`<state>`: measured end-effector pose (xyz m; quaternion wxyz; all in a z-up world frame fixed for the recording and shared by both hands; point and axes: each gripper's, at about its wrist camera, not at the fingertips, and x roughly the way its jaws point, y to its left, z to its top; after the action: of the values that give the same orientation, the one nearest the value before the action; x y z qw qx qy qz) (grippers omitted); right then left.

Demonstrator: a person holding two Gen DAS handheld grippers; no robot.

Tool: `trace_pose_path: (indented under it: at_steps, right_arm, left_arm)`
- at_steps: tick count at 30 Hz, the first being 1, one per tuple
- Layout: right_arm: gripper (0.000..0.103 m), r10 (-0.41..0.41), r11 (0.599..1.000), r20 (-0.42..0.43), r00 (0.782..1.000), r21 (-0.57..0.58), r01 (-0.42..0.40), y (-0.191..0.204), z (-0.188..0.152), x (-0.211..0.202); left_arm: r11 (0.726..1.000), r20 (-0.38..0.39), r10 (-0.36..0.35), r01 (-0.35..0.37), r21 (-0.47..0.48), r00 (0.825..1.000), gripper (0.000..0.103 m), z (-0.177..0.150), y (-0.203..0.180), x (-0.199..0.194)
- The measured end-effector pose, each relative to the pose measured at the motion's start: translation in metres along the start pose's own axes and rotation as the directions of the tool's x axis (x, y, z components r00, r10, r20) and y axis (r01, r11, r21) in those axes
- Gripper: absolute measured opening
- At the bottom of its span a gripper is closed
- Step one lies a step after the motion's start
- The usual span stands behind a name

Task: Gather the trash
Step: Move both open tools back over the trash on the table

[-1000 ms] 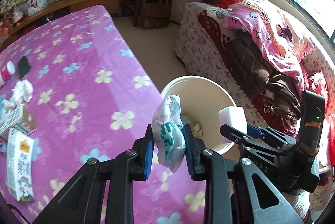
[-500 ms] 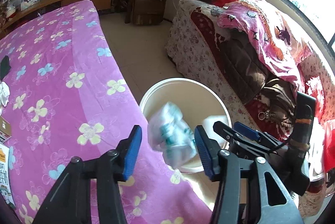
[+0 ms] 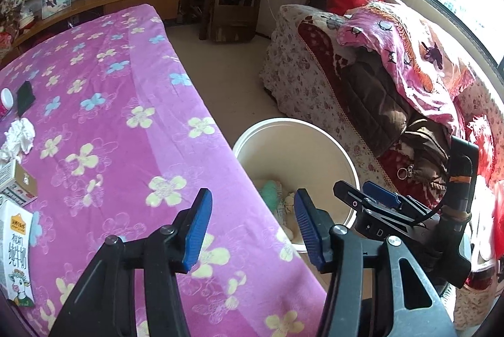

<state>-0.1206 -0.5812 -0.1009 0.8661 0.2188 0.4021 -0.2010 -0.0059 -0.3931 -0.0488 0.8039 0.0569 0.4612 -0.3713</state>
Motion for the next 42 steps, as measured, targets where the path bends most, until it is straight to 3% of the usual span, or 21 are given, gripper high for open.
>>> trace_pose_path:
  at_steps: [11,24,42]
  right_arm:
    - [0.067,0.077,0.996,0.017,0.997,-0.038,-0.076,0.040,-0.010,-0.022]
    - [0.067,0.129,0.983,0.009,0.992,-0.136,-0.127,0.108,-0.029,-0.039]
    - [0.067,0.197,0.942,-0.014,0.980,-0.276,-0.193,0.206,-0.051,-0.052]
  left_arm:
    - [0.999,0.052,0.014,-0.013,-0.035,0.999,0.056,-0.018,0.024,-0.045]
    - [0.993,0.136,0.097,-0.088,-0.075,0.986,0.060,-0.047,0.073,-0.106]
    - [0.953,0.184,0.240,-0.196,-0.231,0.953,0.061,-0.081,0.167,-0.166]
